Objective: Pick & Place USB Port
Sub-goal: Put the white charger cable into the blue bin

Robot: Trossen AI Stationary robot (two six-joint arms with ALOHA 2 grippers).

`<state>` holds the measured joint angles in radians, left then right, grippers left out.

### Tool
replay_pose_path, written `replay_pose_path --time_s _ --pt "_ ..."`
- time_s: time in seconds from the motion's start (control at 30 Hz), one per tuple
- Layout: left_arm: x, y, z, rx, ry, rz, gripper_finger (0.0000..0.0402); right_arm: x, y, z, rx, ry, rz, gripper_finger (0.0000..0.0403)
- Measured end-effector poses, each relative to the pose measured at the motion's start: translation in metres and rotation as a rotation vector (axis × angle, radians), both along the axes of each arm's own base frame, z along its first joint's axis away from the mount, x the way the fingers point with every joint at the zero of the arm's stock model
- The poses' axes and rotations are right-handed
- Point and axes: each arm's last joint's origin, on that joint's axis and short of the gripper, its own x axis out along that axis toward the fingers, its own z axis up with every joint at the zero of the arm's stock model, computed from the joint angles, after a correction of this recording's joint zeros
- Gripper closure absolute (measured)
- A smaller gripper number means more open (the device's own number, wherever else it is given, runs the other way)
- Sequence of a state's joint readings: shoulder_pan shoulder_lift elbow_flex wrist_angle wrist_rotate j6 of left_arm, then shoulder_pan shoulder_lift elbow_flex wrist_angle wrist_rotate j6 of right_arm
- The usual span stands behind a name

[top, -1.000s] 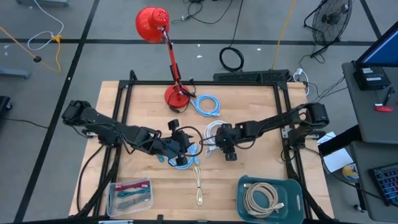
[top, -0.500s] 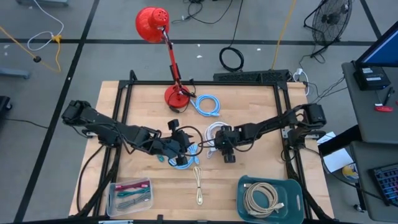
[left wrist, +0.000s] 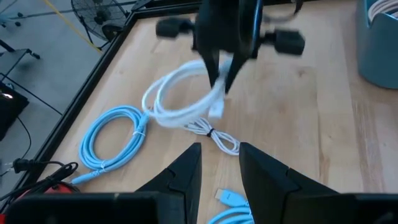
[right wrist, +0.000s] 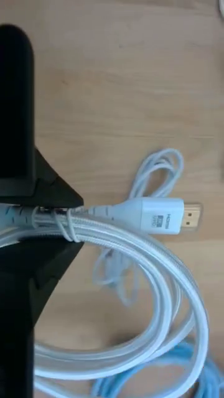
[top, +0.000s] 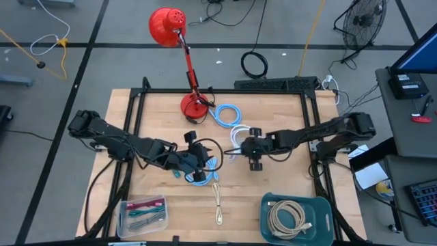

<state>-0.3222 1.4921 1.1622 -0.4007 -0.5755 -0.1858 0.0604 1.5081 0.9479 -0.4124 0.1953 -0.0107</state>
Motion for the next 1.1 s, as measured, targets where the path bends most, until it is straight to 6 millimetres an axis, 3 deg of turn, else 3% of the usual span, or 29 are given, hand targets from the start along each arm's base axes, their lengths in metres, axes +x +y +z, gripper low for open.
replay_pose_path --time_s 0.17,0.43,0.7,1.1 --pt "-0.001 0.000 -0.001 -0.003 0.011 0.004 0.0289 -0.029 0.005 0.035 0.024 0.033 -0.064 0.0330" --pt "-0.002 0.000 -0.002 -0.014 0.016 0.014 0.0289 -0.087 0.035 0.077 0.149 0.011 -0.121 0.0353" --pt "-0.002 -0.003 -0.002 -0.018 0.011 0.007 0.0289 -0.126 0.082 0.081 0.255 0.062 -0.131 0.0353" --pt "-0.002 -0.003 -0.002 -0.032 0.005 0.017 0.0289 -0.151 0.126 0.081 0.304 0.067 -0.123 0.0353"
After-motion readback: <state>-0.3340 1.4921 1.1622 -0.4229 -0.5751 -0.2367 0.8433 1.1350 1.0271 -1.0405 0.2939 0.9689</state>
